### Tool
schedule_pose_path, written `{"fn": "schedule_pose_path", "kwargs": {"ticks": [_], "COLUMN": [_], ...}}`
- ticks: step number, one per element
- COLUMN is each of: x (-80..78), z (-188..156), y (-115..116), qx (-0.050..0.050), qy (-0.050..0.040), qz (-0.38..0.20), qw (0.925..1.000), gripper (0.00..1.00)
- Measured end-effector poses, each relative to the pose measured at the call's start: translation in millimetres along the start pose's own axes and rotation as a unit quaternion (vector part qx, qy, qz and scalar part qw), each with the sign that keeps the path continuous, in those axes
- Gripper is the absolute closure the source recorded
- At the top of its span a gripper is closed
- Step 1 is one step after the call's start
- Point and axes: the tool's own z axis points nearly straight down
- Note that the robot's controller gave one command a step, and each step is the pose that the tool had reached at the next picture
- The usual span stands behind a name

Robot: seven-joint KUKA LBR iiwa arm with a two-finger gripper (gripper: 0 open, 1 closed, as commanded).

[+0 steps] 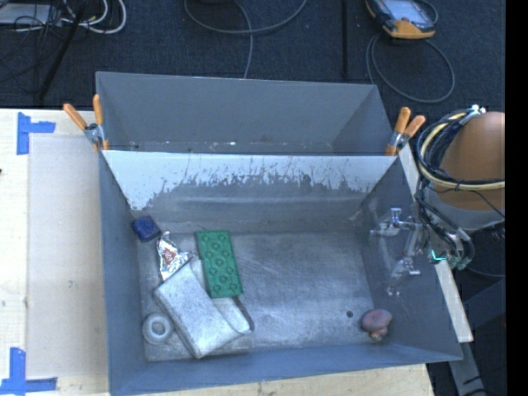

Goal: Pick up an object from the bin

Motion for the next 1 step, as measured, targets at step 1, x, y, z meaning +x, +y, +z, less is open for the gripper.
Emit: {"fn": "schedule_pose_path", "kwargs": {"ticks": [1], "x": [51.9], "z": [39.2], "y": [13.9], "qx": [0.002], "qy": [-0.0035], "qz": [-0.146], "qw": [0.9893], "gripper": [0.00]}}
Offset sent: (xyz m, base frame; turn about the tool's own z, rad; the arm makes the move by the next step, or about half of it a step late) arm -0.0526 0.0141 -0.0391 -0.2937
